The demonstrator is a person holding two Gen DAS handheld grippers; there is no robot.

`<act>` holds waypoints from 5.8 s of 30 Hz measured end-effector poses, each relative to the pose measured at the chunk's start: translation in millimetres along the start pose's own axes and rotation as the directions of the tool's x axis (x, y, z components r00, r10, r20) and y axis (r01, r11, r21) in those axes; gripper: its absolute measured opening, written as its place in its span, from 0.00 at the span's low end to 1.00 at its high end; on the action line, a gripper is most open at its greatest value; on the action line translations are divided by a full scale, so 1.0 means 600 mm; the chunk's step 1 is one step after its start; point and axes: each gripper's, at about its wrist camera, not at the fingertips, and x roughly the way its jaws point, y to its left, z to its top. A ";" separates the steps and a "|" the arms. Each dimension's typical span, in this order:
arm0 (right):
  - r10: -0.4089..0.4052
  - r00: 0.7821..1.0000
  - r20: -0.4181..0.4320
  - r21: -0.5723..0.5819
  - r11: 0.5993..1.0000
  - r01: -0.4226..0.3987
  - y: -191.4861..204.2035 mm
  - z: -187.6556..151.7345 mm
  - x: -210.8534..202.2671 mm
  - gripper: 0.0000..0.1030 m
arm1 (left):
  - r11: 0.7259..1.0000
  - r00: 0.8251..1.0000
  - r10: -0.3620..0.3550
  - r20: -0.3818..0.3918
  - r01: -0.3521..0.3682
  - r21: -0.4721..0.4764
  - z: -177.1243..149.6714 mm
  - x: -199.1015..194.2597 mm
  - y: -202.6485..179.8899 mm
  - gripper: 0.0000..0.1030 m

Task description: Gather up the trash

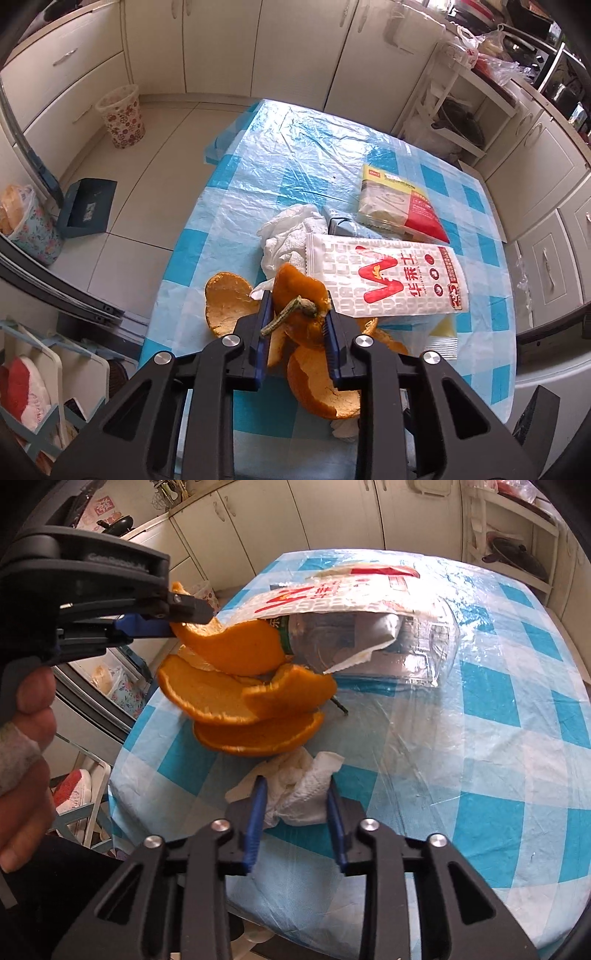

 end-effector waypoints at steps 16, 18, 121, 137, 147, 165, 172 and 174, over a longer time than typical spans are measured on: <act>0.007 0.997 0.070 0.051 0.999 -0.011 -0.041 -0.004 -0.043 0.12 | 0.967 0.958 -0.232 0.166 0.245 -0.063 0.007 -0.101 0.037 0.20; 0.019 0.997 0.076 0.068 0.997 -0.024 -0.049 -0.005 -0.048 0.12 | 0.966 0.954 -0.243 0.174 0.255 -0.052 0.007 -0.107 0.032 0.20; -0.398 0.634 0.663 0.270 0.917 0.294 -0.197 -0.053 -0.385 0.92 | 0.973 0.927 0.072 0.368 -0.147 0.180 -0.193 -0.159 -0.248 0.82; -0.424 0.671 0.609 0.330 0.904 0.272 -0.239 -0.067 -0.385 0.93 | 0.965 0.930 0.123 0.345 -0.193 0.176 -0.217 -0.134 -0.264 0.82; -0.428 0.674 0.602 0.337 0.901 0.272 -0.251 -0.073 -0.392 0.93 | 0.956 0.932 0.137 0.337 -0.214 0.202 -0.222 -0.122 -0.281 0.82; -0.419 0.697 0.582 0.298 0.907 0.297 -0.234 -0.062 -0.370 0.93 | 0.957 0.933 0.142 0.332 -0.214 0.194 -0.216 -0.123 -0.267 0.82; -0.406 0.707 0.579 0.278 0.913 0.297 -0.223 -0.055 -0.361 0.93 | 0.958 0.934 0.143 0.328 -0.214 0.190 -0.213 -0.124 -0.258 0.82; -0.401 0.710 0.579 0.272 0.916 0.296 -0.219 -0.054 -0.359 0.93 | 0.958 0.933 0.146 0.329 -0.217 0.190 -0.212 -0.124 -0.257 0.82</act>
